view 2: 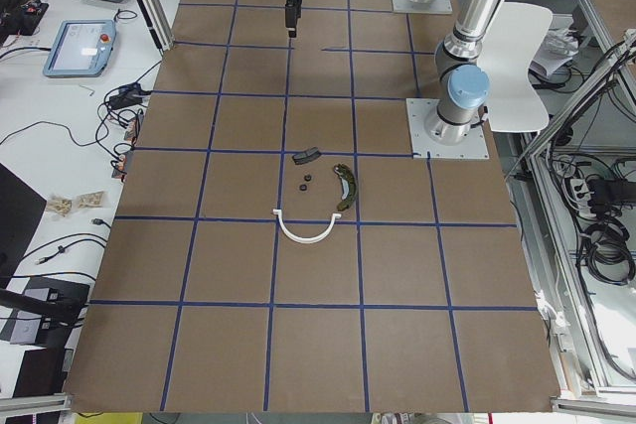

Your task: Place bearing gear from tray to pile

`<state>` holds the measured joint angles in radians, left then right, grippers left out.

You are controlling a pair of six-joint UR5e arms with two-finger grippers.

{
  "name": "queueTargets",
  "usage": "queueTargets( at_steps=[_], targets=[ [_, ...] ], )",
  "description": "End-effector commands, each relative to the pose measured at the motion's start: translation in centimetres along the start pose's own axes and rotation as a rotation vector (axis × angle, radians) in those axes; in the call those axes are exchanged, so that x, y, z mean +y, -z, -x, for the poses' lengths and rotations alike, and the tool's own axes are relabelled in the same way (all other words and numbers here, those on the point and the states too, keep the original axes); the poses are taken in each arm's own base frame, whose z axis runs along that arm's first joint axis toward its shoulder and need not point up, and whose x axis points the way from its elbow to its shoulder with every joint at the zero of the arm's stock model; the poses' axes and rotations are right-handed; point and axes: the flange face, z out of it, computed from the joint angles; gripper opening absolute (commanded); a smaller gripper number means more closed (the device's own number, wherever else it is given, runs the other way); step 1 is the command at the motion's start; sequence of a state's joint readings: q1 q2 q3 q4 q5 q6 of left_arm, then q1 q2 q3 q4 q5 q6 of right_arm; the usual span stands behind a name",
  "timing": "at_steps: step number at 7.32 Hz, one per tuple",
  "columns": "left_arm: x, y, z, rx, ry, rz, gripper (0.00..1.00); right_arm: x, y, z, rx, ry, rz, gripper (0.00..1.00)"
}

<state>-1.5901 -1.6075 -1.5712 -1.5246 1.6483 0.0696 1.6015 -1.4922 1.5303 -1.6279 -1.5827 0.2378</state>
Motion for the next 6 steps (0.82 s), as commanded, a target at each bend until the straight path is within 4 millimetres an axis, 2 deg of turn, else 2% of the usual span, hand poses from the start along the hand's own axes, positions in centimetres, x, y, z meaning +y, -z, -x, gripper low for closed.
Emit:
queueTargets(
  at_steps=[1,5,6],
  targets=[
    [0.11,0.97,-0.24,0.011,0.012,-0.016,1.0,-0.04,-0.08,0.01,0.001,0.0,0.0,1.0],
    [0.17,1.54,-0.71,0.086,0.055,-0.008,1.0,0.01,0.0,0.01,-0.001,0.0,-0.001,1.0],
    [-0.2,1.51,-0.66,0.084,0.128,-0.004,1.0,0.01,0.0,0.01,-0.001,0.0,-0.001,1.0]
  ],
)
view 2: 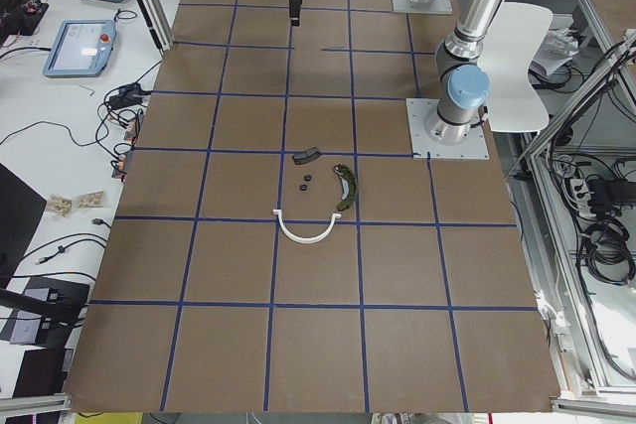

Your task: Place bearing gear from tray to pile

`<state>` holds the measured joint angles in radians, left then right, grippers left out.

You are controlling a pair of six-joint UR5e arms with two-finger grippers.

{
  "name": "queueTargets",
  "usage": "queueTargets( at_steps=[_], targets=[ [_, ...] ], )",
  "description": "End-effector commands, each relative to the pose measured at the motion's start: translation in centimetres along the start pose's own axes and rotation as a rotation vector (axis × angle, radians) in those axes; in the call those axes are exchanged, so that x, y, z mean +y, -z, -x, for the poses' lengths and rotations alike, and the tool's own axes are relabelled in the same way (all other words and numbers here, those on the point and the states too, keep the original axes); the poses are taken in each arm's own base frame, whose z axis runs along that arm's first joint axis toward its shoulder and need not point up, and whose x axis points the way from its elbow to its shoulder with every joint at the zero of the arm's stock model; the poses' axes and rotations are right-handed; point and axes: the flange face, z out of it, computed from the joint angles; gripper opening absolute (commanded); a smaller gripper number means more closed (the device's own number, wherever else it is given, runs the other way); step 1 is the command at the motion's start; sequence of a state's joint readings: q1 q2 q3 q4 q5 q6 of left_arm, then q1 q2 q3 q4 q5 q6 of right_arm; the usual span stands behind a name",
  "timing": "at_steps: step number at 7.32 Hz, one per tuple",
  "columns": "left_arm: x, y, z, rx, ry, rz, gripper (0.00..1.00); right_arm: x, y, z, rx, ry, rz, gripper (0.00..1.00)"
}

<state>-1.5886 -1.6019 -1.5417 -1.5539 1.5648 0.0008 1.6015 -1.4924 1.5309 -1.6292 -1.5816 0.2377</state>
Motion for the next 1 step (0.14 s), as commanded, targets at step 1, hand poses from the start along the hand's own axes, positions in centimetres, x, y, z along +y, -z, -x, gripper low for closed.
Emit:
queueTargets(
  at_steps=[1],
  targets=[
    [-0.16,0.27,0.07,-0.011,0.059,0.021,1.0,-0.02,-0.09,0.01,0.001,-0.002,0.003,1.0]
  ],
)
